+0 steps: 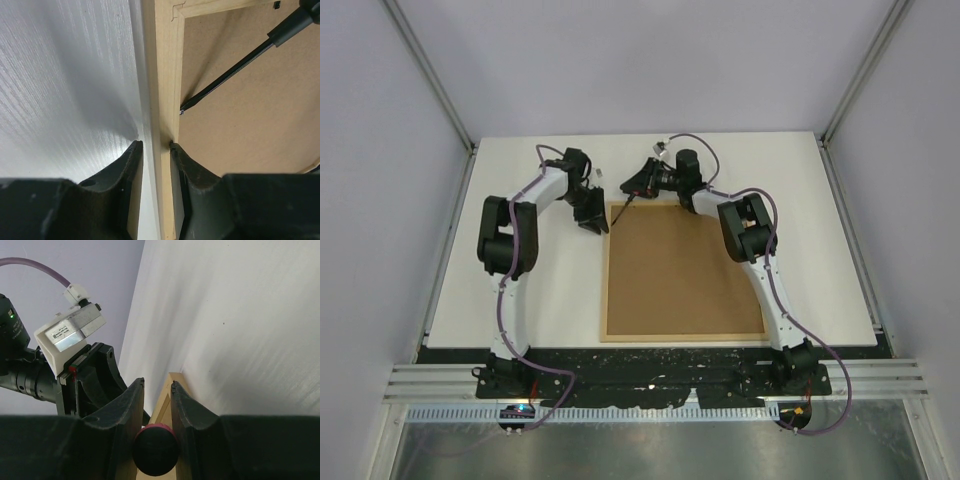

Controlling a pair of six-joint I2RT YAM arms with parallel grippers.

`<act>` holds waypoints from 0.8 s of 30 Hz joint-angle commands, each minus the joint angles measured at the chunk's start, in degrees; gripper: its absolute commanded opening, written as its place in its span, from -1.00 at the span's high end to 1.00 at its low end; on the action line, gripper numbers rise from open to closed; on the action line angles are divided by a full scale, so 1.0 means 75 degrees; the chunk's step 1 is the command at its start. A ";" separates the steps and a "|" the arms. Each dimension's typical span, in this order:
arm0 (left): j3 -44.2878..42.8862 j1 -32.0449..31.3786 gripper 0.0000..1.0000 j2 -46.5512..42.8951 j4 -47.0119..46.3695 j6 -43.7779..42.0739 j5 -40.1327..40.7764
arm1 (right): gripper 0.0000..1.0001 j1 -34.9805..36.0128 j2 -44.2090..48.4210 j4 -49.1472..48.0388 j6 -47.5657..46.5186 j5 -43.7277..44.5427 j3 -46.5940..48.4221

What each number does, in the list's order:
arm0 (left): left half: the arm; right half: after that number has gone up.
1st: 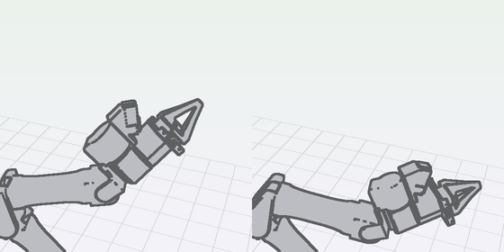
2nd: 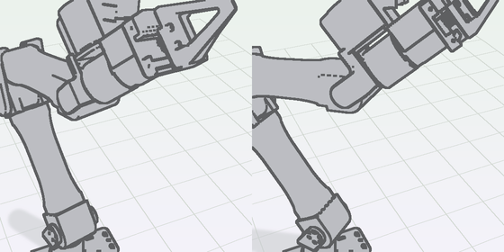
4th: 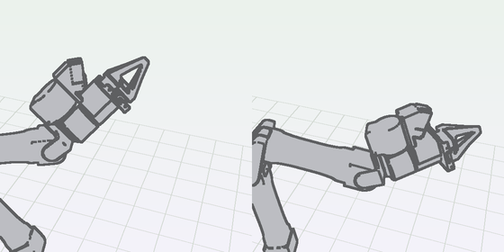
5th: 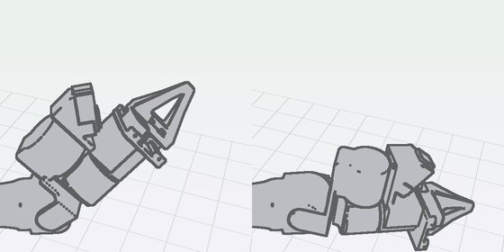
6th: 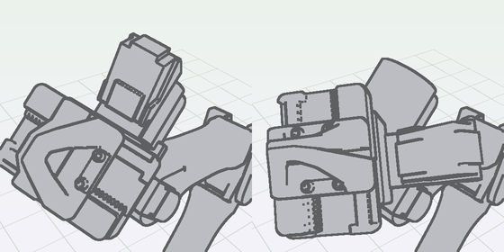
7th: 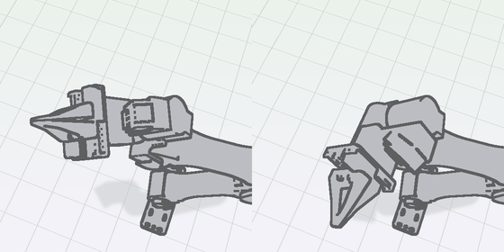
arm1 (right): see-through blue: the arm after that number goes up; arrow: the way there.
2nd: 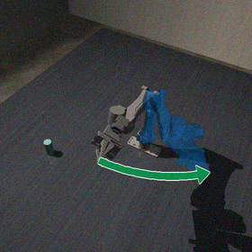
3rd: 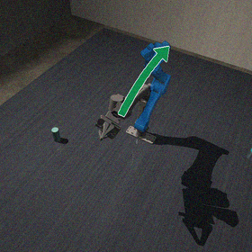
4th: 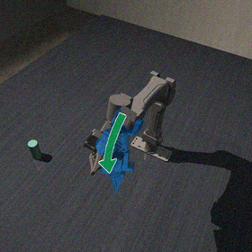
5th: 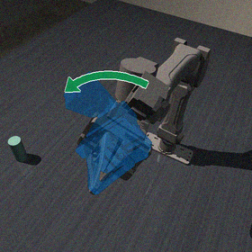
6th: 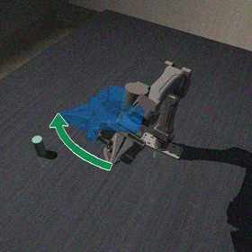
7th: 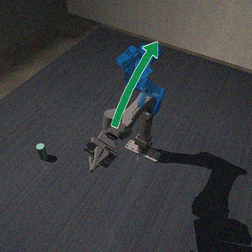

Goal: Take the photo out of the frame
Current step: Adjust the photo frame at the center of the board, then release the photo frame item from the photo frame.

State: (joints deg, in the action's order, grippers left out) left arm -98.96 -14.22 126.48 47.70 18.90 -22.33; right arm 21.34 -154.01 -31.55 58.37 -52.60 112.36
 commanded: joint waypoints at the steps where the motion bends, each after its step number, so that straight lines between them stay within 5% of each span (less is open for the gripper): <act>1: 0.0093 -0.0026 0.38 -0.0176 0.0026 -0.0094 -0.0175 | 0.85 0.0084 -0.0008 0.0011 -0.0107 -0.0041 0.0371; 12: 0.0128 -0.0061 0.40 -0.0082 0.0097 0.0070 0.0305 | 0.85 0.0294 0.0191 0.0692 -0.0073 0.0157 0.0020; 17: 0.0163 -0.0073 0.62 -0.0059 0.0097 0.0164 0.0364 | 0.85 0.0470 0.0273 0.0925 -0.0117 0.0275 -0.0180; 24: 0.0222 -0.0073 0.83 -0.0094 0.0108 0.0223 0.0551 | 0.85 0.0880 0.1058 0.3196 -0.1289 0.0825 0.0264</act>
State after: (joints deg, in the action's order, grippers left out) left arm -98.76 -14.50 126.28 49.45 20.62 -22.09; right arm 22.94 -152.14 -20.32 57.04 -47.72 112.44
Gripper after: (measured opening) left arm 0.099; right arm 0.316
